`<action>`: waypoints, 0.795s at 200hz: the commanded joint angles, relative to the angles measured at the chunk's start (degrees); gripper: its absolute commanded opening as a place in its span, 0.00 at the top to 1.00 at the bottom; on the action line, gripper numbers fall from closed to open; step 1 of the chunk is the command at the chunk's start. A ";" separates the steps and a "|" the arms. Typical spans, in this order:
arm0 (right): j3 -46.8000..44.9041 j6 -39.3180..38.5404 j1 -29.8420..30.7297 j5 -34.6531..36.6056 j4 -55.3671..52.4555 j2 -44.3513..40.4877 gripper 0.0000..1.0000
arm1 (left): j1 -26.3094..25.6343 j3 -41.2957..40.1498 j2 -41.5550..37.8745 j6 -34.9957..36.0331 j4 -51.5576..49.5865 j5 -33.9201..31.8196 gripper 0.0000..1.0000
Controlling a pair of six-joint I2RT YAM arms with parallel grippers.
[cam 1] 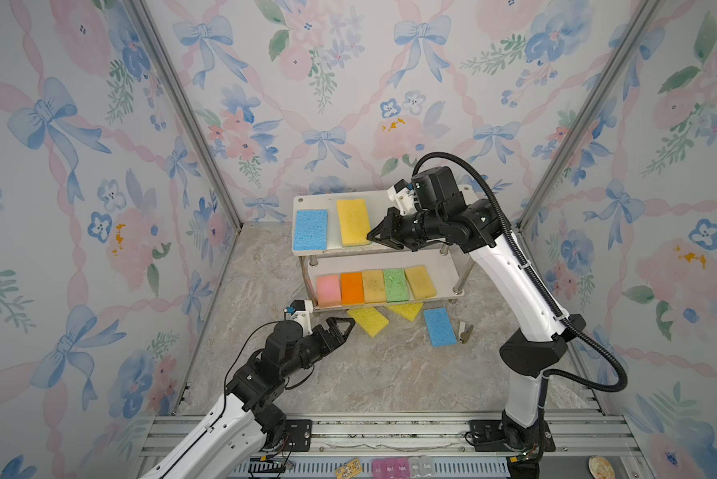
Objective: Arrange cleaning sponges on a shelf
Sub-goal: Place the cleaning sponge at the shelf.
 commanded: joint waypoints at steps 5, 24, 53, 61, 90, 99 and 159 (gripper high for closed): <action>0.39 1.57 0.20 -1.04 2.62 1.03 0.98 | 0.87 0.01 -0.39 1.32 -1.72 1.11 0.02; 0.31 1.77 0.63 -1.13 3.09 1.34 0.95 | 1.49 -0.16 -0.09 1.56 -1.80 1.59 0.02; 0.13 1.97 0.76 -0.92 3.74 1.61 0.82 | 2.58 -0.09 0.71 2.06 -1.72 2.96 0.02; -0.01 2.03 0.88 -1.04 4.15 1.68 0.79 | 2.86 -0.10 0.80 2.20 -1.76 3.20 0.02; 0.04 1.70 0.83 -1.48 4.54 2.00 0.69 | 3.99 -0.26 0.77 2.48 -1.76 4.27 0.02; 0.21 1.36 0.74 -1.32 4.69 1.96 0.68 | 4.39 -0.34 0.77 2.55 -1.76 4.58 0.02; 1.71 1.90 -0.68 -3.84 6.10 4.27 0.61 | 7.11 0.12 1.02 3.35 -1.90 7.35 0.02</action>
